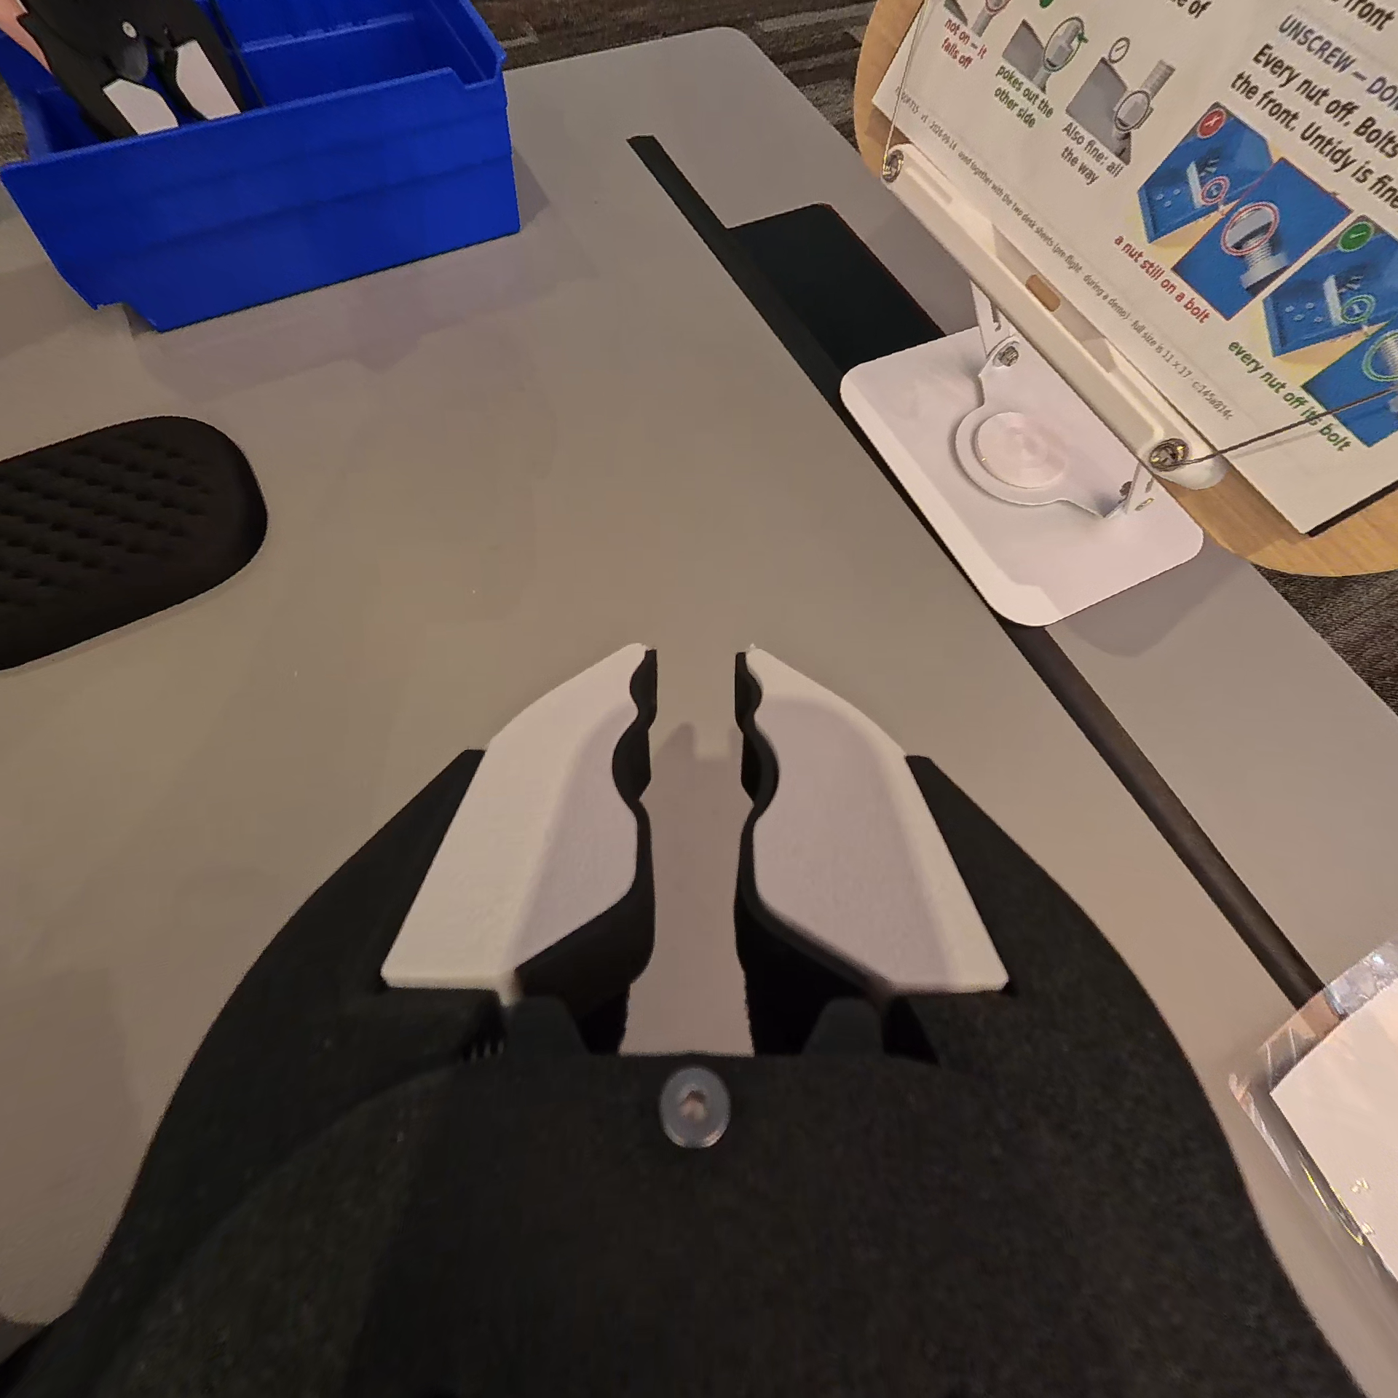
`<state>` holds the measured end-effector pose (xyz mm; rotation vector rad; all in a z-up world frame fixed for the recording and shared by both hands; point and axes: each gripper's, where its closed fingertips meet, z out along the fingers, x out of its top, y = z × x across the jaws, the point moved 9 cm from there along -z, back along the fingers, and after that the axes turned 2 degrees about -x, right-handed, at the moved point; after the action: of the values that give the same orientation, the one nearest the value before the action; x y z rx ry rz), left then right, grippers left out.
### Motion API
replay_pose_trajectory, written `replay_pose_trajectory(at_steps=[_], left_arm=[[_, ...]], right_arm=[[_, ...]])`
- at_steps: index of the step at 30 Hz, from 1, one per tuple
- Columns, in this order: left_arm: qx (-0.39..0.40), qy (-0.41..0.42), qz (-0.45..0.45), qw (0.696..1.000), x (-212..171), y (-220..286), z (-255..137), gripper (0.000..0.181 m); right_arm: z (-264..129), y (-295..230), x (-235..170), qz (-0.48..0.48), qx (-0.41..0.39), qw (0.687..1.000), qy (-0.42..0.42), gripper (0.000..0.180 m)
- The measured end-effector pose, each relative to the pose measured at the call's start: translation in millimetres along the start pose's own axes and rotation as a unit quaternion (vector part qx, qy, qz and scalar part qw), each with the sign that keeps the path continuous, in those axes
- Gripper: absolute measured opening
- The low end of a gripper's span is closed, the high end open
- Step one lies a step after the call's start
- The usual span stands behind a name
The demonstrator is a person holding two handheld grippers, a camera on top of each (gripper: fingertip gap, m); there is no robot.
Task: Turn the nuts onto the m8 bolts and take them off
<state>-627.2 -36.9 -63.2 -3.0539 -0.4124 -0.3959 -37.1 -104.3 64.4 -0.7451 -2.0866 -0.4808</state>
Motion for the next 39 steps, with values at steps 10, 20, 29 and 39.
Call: replay_pose_trajectory(at_steps=[10,20,29,39], left_arm=[[0.088,0.062,0.045,0.993,45,21,-93,0.014],[-0.030,0.112,0.234,0.965,253,115,-58,0.014],[-0.038,0.023,0.285,0.958,362,163,84,0.014],[0.009,-0.016,0.273,0.962,375,162,108,0.014]], right_arm=[[-11,1,4,0.004,-0.001,1.000,0.022,0.019],[-16,-6,4,-0.017,-0.008,1.000,0.004,0.019],[-38,29,-23,0.047,-0.076,0.996,-0.013,0.019],[-29,43,-38,0.076,-0.083,0.992,-0.056,0.018]])
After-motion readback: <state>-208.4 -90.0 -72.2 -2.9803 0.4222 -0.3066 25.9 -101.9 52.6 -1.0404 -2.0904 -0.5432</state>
